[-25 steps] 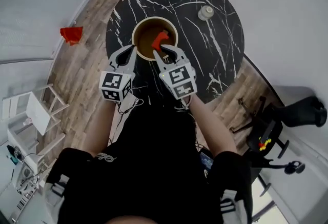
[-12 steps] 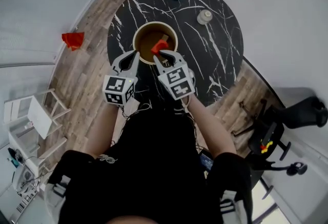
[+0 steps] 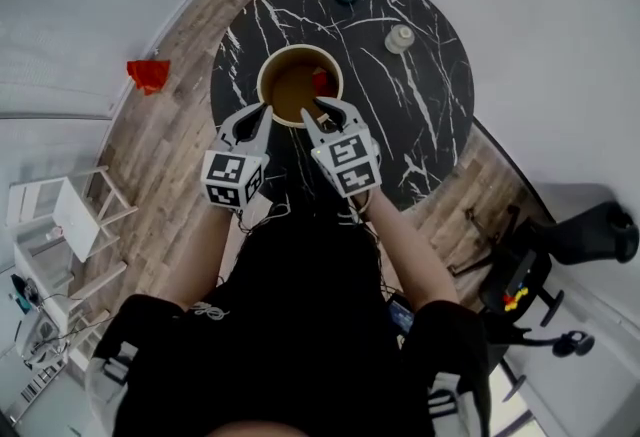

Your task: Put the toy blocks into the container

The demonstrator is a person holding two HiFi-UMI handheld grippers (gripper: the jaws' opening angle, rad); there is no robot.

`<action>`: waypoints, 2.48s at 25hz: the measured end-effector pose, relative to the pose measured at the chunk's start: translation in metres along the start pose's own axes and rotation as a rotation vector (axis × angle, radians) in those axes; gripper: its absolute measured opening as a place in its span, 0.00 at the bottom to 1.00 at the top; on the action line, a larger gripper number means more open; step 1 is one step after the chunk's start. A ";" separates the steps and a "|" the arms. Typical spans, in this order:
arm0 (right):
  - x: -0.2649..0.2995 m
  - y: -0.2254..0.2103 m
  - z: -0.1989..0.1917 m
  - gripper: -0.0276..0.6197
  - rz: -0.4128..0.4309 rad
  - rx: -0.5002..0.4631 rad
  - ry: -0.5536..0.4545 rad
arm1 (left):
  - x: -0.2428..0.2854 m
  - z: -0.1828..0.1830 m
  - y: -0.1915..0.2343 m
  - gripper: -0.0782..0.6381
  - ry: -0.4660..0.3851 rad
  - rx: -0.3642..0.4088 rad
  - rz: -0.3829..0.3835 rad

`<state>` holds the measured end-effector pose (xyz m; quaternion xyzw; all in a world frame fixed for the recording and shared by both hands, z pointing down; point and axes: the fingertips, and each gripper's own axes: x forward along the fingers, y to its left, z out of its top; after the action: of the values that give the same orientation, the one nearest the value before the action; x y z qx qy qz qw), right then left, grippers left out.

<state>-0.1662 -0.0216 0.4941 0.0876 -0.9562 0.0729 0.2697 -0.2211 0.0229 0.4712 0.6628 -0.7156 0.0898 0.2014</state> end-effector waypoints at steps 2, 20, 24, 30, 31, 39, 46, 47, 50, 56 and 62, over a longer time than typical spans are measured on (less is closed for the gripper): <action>-0.007 -0.003 0.002 0.10 -0.012 -0.001 -0.025 | -0.002 0.001 -0.005 0.11 -0.008 -0.002 0.009; -0.120 -0.023 0.033 0.04 -0.144 -0.066 -0.294 | -0.022 0.026 -0.081 0.11 -0.115 -0.028 0.056; -0.151 -0.032 0.038 0.04 -0.188 -0.068 -0.354 | -0.032 0.038 -0.102 0.11 -0.155 -0.031 0.058; -0.201 -0.045 0.055 0.04 -0.241 -0.085 -0.461 | -0.044 0.066 -0.130 0.11 -0.231 0.005 0.079; -0.210 -0.047 0.058 0.04 -0.253 -0.094 -0.478 | -0.047 0.073 -0.134 0.11 -0.252 0.013 0.087; -0.266 -0.055 0.081 0.04 -0.294 -0.144 -0.584 | -0.068 0.112 -0.167 0.11 -0.375 0.054 0.108; -0.281 -0.043 0.081 0.04 -0.253 -0.181 -0.598 | -0.080 0.109 -0.182 0.11 -0.391 0.049 0.135; -0.283 -0.041 0.080 0.04 -0.245 -0.179 -0.597 | -0.083 0.108 -0.184 0.11 -0.396 0.047 0.141; -0.286 -0.036 0.079 0.04 -0.230 -0.187 -0.597 | -0.091 0.107 -0.186 0.11 -0.417 0.034 0.162; -0.289 -0.020 0.079 0.04 -0.192 -0.216 -0.628 | -0.104 0.102 -0.186 0.11 -0.431 0.020 0.203; -0.286 -0.008 0.073 0.04 -0.169 -0.198 -0.615 | -0.114 0.091 -0.186 0.11 -0.419 0.019 0.220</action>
<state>0.0390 -0.0058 0.2819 0.1579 -0.9846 -0.0730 -0.0193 -0.0484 0.0717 0.3168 0.5870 -0.8087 -0.0217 0.0312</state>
